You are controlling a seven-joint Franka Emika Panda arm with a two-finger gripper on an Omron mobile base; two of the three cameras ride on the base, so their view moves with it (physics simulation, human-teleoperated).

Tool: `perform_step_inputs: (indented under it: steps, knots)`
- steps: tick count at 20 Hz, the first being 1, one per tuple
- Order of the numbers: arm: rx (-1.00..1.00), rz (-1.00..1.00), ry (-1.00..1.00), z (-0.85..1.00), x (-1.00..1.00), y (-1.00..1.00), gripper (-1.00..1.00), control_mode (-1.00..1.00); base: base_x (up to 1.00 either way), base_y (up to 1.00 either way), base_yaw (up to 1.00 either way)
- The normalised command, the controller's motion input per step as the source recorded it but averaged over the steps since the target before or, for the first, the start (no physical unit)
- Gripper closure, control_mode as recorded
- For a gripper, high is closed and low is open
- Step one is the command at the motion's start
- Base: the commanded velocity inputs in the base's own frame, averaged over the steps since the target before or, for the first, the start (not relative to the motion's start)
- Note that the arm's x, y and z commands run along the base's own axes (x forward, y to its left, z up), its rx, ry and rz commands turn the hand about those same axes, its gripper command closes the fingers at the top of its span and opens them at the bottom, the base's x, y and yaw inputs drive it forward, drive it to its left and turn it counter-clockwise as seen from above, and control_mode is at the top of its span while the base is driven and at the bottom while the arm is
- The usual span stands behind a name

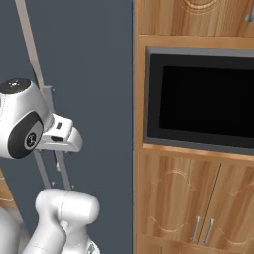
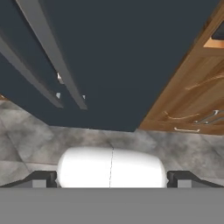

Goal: Open the freezer door, pick up the ice cube tray from the freezer, and place it on the dining counter.

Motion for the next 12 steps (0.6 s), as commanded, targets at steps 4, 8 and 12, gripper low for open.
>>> perform_step_inputs:
  steps: [4,8,12]
  knots:
    - [0.00,0.00,0.00,0.00,0.00,0.00,-1.00,1.00,0.29,-0.13,0.02]
    - [0.00,0.00,0.00,0.00,0.00,0.00,-1.00,1.00,0.28,-0.16,0.01]
    - [0.00,0.00,0.00,0.00,0.00,0.00,-1.00,1.00,0.28,-0.18,0.00]
